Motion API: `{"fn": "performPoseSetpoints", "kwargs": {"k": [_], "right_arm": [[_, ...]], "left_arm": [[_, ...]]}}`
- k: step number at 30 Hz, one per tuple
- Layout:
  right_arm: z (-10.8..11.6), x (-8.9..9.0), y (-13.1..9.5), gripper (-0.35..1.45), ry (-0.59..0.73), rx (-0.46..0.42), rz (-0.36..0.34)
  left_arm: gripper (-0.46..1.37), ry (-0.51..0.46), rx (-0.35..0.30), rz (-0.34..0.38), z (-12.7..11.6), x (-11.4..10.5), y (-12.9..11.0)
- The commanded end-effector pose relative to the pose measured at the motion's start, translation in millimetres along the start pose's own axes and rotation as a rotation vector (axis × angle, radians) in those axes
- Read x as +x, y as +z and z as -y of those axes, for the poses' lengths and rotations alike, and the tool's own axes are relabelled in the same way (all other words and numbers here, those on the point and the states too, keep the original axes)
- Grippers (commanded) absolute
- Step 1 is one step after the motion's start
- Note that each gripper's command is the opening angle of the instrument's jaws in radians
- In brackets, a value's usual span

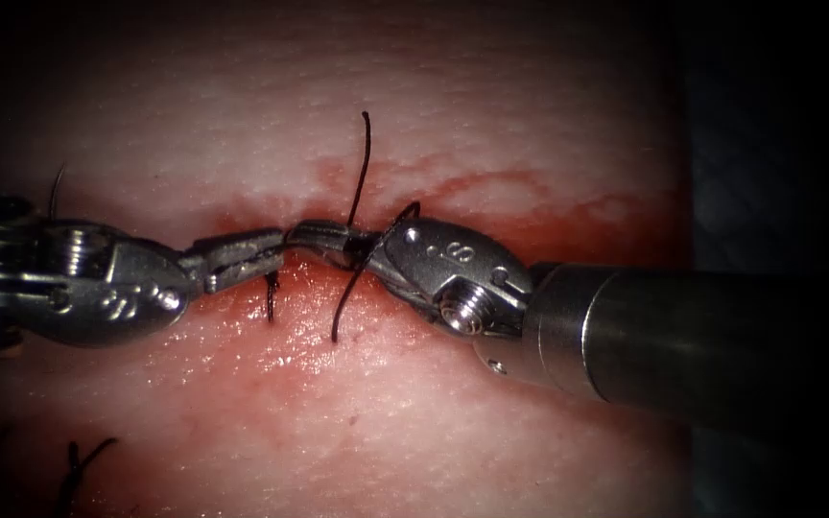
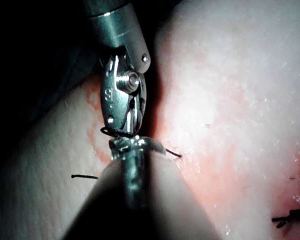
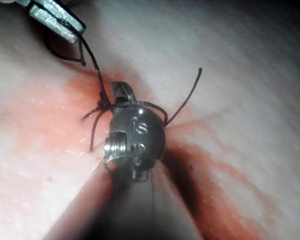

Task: Wound Closure
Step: Using the left tool, loop the suture two times around the right driver counter-clockwise

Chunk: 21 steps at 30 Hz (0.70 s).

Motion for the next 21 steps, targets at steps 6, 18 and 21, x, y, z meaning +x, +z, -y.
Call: {"fn": "performPoseSetpoints", "kwargs": {"k": [6,18,21], "right_arm": [[0.1,-0.1,0.1,-0.35,-0.017,0.073,0.001],[1.0,-1.2,1.0,-0.35,-0.066,0.292,-0.053],[1.2,-1.3,1.1,-0.35,-0.071,0.329,-0.079]], "left_arm": [[-0.35,0.016,-0.024,0.009,0.8,-0.3,1.1],[-0.35,0.037,-0.062,0.040,1.7,-1.0,2.6],[-0.35,0.043,-0.074,0.043,1.5,-1.5,3.2]]}}
